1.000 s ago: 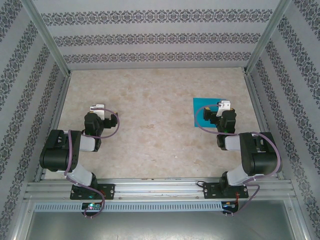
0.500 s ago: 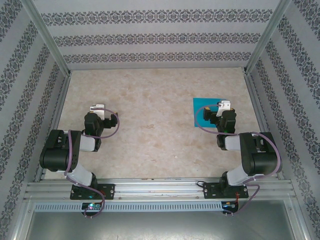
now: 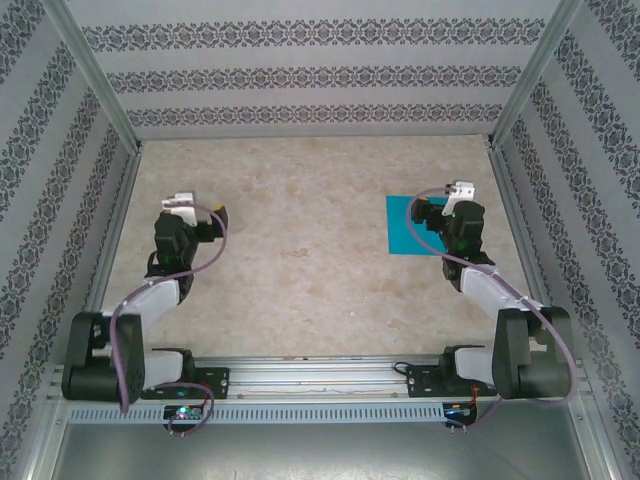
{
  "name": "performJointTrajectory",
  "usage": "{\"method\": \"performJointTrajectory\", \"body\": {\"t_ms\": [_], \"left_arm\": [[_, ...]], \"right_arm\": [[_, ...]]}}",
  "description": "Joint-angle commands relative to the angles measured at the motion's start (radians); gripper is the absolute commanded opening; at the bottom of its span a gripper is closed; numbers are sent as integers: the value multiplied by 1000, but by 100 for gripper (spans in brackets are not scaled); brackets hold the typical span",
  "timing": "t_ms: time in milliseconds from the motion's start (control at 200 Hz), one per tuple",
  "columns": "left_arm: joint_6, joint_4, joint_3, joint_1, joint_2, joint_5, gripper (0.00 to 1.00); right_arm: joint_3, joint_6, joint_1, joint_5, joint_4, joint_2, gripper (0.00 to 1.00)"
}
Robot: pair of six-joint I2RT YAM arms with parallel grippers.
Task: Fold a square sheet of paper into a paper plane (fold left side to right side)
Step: Move the square sheet of paper to the center of the table.
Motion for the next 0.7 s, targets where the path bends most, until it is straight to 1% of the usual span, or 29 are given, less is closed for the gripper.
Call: {"method": "performJointTrajectory", "body": {"t_ms": [0,70,155,225,260,335,440,555,694], "left_arm": [[-244,-281,72,8,-67,101,100],[-359,-325,88,8,-88,187,100],[-468,-389,97,8,-102,296,100],[-553,-392,74,6,-113,384,100],[-587,-401,63,0,-120,410,100],[-617,-440,44,-21,-138,439,100],[-624,-491,29,-65,-158,440,100],[-631,-499,10,-105,-164,425,100],[-653,-471,-10,-140,-152,418,100]], "right_arm": [[88,183,8,-106,-286,18,98],[133,265,8,-153,-348,57,98],[190,339,7,-205,-395,126,98],[232,385,8,-219,-409,191,98],[252,398,7,-219,-415,220,98],[310,417,6,-220,-433,301,98],[386,451,4,-244,-449,411,98],[446,472,3,-243,-453,517,98],[492,474,5,-252,-453,596,98]]}}
